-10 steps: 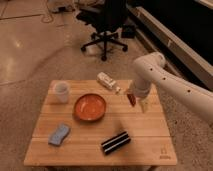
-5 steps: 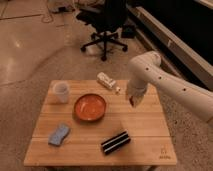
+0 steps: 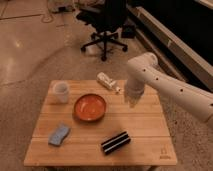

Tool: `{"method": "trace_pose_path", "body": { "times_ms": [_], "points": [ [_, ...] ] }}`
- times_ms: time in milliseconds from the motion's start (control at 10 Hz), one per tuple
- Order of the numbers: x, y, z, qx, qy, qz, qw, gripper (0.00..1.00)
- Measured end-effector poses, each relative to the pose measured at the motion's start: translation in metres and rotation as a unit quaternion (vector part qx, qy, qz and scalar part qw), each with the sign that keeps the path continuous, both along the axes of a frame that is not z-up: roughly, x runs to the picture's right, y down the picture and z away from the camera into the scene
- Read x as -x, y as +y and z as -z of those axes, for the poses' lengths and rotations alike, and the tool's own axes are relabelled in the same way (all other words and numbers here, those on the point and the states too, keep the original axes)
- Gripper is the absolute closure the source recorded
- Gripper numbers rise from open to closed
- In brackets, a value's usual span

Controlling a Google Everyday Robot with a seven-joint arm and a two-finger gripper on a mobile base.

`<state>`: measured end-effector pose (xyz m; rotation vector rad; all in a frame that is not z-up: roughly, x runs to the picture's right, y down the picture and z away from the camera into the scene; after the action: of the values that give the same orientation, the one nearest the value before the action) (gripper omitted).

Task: Drag the ceramic bowl in a circle

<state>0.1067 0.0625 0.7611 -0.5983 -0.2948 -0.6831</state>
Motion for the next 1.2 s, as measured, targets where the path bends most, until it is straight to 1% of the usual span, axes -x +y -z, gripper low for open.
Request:
{"method": "trace_pose_path", "body": {
  "times_ms": [100,200,300,500,600,700,900,1000,1200],
  "points": [
    [-0.002,0.001,0.001,-0.001,-0.008,0.014,0.9999,0.58],
    [-0.008,0.002,0.002,0.001,-0.008,0.017,0.9998,0.58],
    [-0.008,0.006,0.0,0.001,-0.008,0.021,0.9998,0.58],
    [0.007,0.006,-0.006,-0.001,-0.01,0.025,0.9996,0.58],
    [0.02,0.005,-0.008,-0.001,-0.017,0.029,0.9994,0.58],
    [0.022,0.004,-0.007,0.0,-0.019,0.027,0.9994,0.58],
    [0.027,0.012,-0.012,0.005,-0.02,0.031,0.9993,0.58],
    [0.022,0.018,-0.016,0.003,-0.023,0.045,0.9987,0.58],
    [0.034,0.013,-0.017,-0.002,-0.03,0.051,0.9982,0.58]
  ]
}}
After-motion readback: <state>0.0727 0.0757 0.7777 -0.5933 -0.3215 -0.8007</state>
